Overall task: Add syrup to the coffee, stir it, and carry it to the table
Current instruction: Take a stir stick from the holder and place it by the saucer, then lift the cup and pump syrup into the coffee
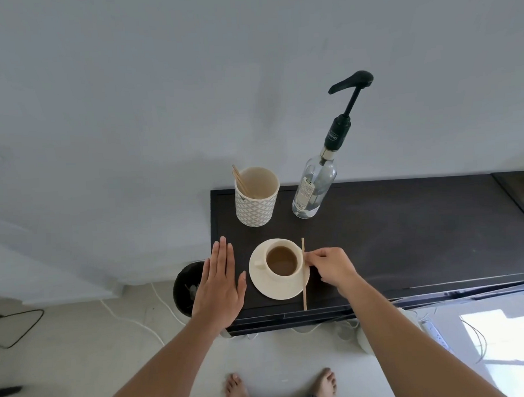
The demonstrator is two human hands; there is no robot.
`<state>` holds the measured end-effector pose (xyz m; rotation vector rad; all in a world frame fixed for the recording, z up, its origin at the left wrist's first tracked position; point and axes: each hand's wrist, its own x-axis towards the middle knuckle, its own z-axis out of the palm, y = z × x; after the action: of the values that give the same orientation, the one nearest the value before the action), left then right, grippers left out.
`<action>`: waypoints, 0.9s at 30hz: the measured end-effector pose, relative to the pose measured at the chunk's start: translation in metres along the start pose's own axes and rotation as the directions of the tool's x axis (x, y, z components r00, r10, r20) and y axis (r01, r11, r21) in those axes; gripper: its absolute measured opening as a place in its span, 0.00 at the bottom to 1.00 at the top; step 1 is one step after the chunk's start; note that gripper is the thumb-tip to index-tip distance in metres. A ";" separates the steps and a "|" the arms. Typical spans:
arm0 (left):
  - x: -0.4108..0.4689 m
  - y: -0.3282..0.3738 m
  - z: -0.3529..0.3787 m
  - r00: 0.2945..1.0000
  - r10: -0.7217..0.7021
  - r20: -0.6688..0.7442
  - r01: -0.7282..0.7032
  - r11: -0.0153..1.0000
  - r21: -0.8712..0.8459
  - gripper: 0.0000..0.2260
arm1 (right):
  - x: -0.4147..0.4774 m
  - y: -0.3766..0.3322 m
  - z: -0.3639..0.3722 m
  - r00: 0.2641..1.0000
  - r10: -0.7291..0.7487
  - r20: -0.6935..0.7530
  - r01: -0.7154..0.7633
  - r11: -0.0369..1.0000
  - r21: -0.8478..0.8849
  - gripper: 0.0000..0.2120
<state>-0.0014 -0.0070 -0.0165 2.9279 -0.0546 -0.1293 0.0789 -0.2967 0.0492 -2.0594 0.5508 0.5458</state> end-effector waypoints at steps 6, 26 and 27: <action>0.000 -0.001 0.001 1.000 -0.003 0.005 0.003 1.000 0.004 0.35 | 0.011 -0.009 0.003 0.998 -0.063 -0.016 0.062 0.997 -0.042 0.09; 0.000 0.001 -0.004 0.997 -0.019 0.071 0.019 1.000 0.003 0.36 | -0.003 0.010 -0.007 0.959 -0.258 -0.120 0.234 0.954 -0.186 0.07; 0.001 0.002 -0.008 0.996 -0.021 0.084 0.024 0.999 -0.028 0.36 | -0.005 0.015 -0.008 0.947 -0.296 -0.124 0.257 0.931 -0.260 0.10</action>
<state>-0.0002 -0.0074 -0.0082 2.8940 -0.0327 -0.2549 0.0676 -0.3102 0.0459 -2.3789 0.2854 0.2894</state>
